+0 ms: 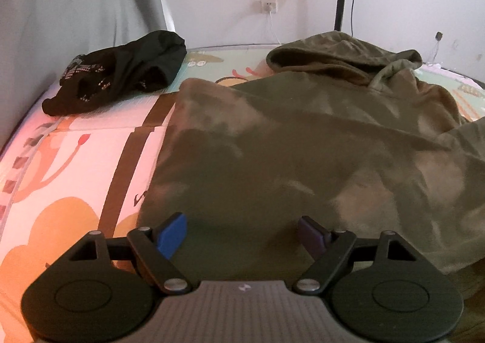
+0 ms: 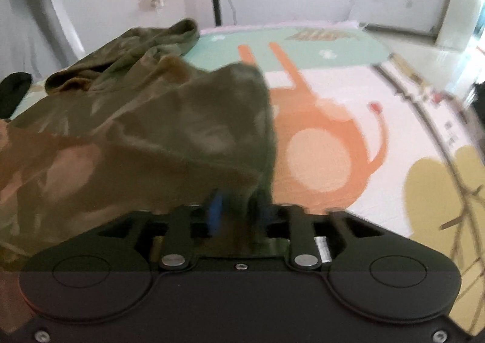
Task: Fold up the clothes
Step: 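Pinch the folded edge with the right gripper, straighten it, then open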
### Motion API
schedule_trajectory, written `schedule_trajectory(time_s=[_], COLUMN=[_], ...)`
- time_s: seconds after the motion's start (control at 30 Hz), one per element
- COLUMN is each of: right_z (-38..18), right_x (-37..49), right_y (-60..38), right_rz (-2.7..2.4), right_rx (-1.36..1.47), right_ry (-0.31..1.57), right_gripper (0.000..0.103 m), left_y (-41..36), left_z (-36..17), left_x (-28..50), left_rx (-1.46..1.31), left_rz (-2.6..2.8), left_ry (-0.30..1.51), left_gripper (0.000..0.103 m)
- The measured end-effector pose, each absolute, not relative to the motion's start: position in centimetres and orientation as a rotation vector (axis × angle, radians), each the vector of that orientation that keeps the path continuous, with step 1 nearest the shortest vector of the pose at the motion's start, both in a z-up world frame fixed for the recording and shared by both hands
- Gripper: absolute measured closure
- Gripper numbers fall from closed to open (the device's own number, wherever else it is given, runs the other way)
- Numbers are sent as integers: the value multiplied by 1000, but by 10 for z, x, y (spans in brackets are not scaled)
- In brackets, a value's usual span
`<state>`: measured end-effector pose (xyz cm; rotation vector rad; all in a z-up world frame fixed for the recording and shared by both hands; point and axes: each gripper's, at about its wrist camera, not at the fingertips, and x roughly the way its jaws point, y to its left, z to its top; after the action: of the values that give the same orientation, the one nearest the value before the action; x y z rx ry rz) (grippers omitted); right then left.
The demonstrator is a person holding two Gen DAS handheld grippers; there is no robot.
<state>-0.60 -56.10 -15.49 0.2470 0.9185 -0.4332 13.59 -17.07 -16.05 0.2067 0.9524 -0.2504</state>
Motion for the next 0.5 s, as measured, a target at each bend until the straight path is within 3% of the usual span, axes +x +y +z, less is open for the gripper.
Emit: schedule_trajectory(time_s=[0.17, 0.27, 0.4, 0.5], right_z=[-130, -119, -132, -151], right_x=[-17, -14, 5, 19], right_y=[-553, -544, -532, -529], right_rz=[-422, -353, -272, -280], right_rx=[196, 217, 248, 230], right_ry=[817, 765, 837, 927], right_gripper=[67, 67, 92, 96], left_y=[-169, -166, -159, -150], left_z=[-140, -134, -152, -161], left_x=[124, 129, 146, 149], left_rx=[221, 199, 199, 212], left_rz=[-249, -254, -200, -172], left_ry=[847, 829, 918, 953], left_gripper=[20, 12, 15, 16])
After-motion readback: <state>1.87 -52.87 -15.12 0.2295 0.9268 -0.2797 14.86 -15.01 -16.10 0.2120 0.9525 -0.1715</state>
